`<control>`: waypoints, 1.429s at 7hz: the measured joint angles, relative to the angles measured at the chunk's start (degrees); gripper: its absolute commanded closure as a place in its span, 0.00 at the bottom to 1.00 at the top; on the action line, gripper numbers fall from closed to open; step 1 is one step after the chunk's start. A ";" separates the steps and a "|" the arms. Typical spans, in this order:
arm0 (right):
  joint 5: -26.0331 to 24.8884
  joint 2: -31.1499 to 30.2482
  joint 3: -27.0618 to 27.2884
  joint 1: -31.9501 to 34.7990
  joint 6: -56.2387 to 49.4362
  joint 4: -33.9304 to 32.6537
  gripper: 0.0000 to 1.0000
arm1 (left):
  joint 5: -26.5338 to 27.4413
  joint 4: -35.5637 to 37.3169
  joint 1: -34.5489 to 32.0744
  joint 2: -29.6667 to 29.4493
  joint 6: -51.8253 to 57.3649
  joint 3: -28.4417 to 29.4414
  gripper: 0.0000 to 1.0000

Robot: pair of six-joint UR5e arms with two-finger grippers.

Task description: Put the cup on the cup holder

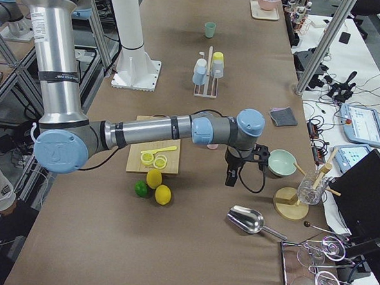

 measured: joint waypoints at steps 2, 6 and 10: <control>-0.27 5.93 -3.29 -4.74 0.02 -4.25 0.00 | 0.33 -1.40 -0.22 0.04 0.11 -0.27 0.03; -0.23 17.57 -12.10 -12.75 0.03 -10.57 0.00 | 0.17 -0.33 -0.18 -0.44 -0.04 -3.45 0.03; 1.95 25.92 -23.93 -16.02 -0.49 -14.91 0.01 | 0.80 4.64 0.25 -12.76 -2.75 -0.04 0.03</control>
